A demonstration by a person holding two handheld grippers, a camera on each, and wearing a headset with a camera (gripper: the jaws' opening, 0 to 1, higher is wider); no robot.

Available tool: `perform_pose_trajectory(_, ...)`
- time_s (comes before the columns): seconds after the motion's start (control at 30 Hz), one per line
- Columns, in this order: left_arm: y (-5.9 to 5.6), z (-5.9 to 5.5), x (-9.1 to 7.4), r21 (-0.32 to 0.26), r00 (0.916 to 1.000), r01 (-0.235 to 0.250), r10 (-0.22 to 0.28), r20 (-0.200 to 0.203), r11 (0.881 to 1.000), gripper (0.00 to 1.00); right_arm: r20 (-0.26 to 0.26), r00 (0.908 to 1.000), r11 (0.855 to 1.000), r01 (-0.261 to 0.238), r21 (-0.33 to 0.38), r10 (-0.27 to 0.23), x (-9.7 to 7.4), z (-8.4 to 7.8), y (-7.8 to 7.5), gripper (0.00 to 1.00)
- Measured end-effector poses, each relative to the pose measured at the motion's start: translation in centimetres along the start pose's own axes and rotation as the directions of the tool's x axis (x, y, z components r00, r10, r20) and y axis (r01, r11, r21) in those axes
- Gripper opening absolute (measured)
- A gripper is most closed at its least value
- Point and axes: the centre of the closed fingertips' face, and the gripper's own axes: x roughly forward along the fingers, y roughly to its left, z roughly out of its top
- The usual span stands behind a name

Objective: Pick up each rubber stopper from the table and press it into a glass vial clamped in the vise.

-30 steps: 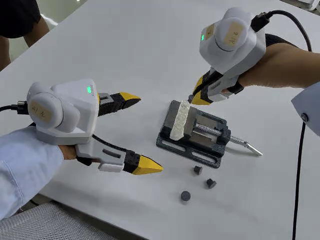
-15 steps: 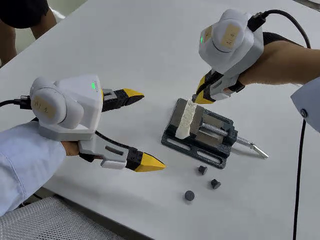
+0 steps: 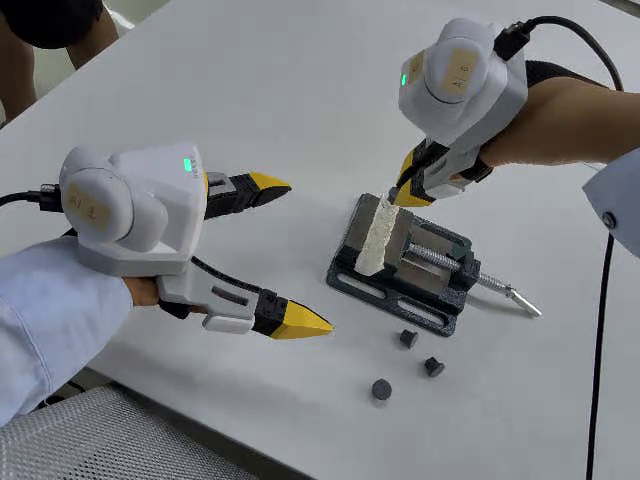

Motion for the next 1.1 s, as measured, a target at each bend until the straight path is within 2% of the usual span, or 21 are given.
perform_pose_trajectory(0.3,-0.03,0.1,-0.02,-0.001,1.0,0.0,0.0,0.002,1.0,0.89,-0.046,0.999,0.997,-0.003,-0.073,0.0,0.06,0.0,0.03,0.06)
perform_pose_trajectory(0.53,-0.11,0.12,-0.08,-0.005,1.0,0.001,-0.001,0.006,1.0,0.88,-0.062,0.998,0.996,0.0,-0.092,-0.005,0.1,-0.06,0.02,0.05)
perform_pose_trajectory(1.1,-0.15,0.25,-0.15,-0.009,0.9999,0.004,-0.004,0.012,1.0,0.87,-0.051,0.9987,0.998,-0.013,-0.058,0.01,0.15,-0.07,-0.07,0.07)
